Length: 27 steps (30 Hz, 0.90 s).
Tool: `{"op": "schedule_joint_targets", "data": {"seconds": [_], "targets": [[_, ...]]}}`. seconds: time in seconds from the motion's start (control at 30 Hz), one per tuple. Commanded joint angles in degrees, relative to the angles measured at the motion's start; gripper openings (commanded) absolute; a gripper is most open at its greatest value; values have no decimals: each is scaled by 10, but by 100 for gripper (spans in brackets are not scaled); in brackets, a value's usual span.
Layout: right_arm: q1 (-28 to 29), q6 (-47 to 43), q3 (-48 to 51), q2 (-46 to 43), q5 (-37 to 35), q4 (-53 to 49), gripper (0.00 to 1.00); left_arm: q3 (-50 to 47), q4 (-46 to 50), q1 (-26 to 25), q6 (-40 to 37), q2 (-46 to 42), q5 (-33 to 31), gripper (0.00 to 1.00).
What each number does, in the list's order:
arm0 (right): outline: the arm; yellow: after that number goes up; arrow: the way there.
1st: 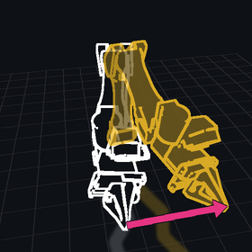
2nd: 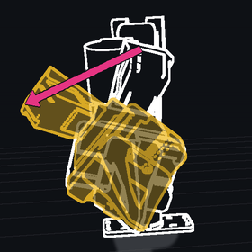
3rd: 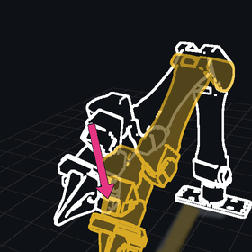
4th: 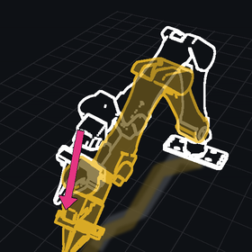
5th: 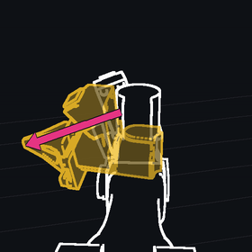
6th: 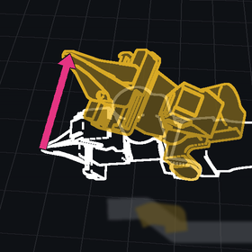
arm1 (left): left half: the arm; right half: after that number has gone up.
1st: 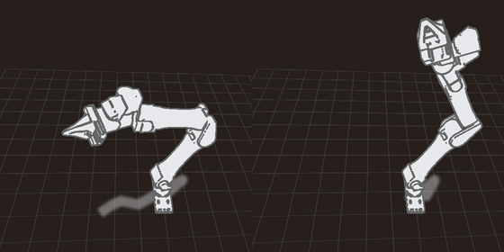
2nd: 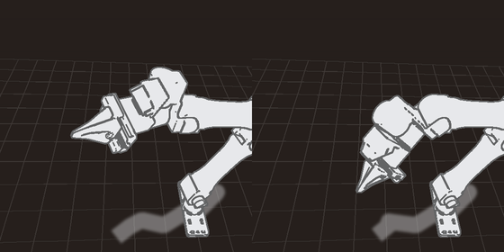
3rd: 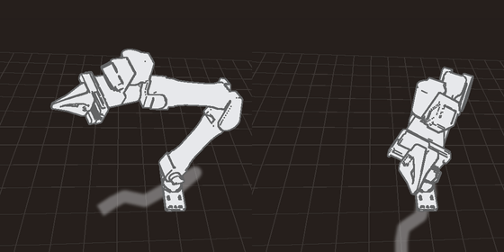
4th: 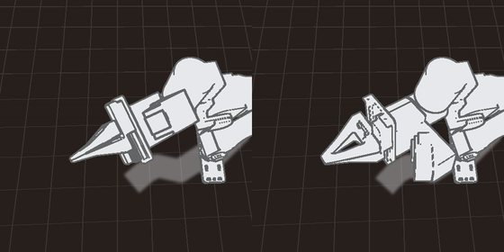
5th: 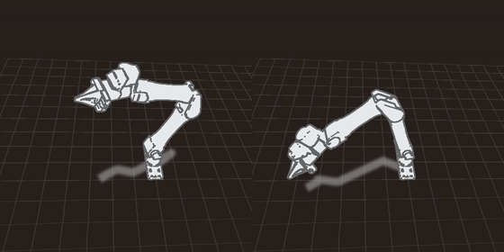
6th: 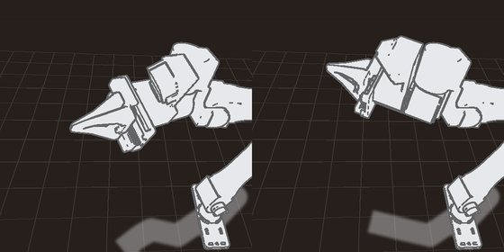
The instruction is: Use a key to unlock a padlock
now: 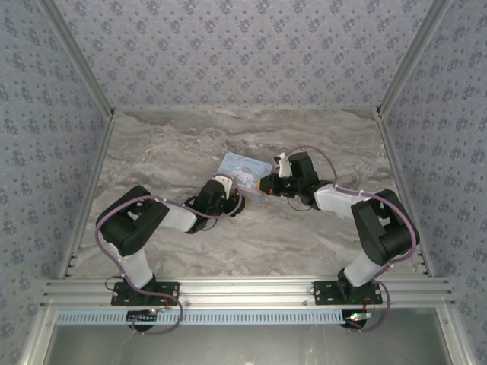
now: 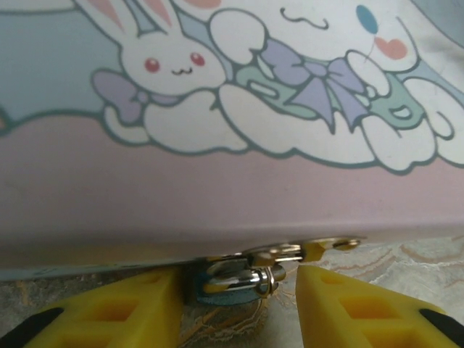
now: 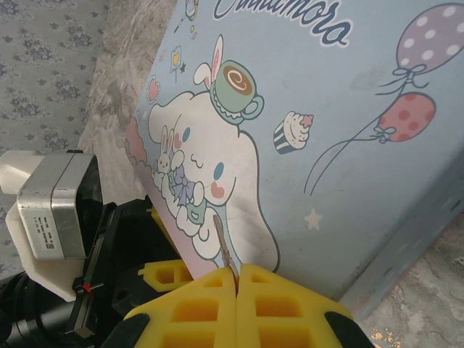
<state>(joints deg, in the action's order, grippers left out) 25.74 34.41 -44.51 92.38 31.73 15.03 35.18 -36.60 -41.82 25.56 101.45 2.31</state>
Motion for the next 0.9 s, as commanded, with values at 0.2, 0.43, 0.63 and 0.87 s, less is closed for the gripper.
{"op": "schedule_joint_targets", "data": {"seconds": [0.2, 0.43, 0.63, 0.87], "targets": [[-4, -15, 5, 10, -3, -38, 0, 24, 26, -10, 1, 24, -8, 35], [-4, -18, 3, 3, -3, -29, 0, 29, 30, -11, 2, 22, -1, 26], [-9, -25, -1, -24, -4, -21, 0, 30, 43, -11, 15, 3, 4, 26], [-20, -68, 17, -103, -19, -49, 0, 29, 61, -13, 69, -33, 11, 25]]}}
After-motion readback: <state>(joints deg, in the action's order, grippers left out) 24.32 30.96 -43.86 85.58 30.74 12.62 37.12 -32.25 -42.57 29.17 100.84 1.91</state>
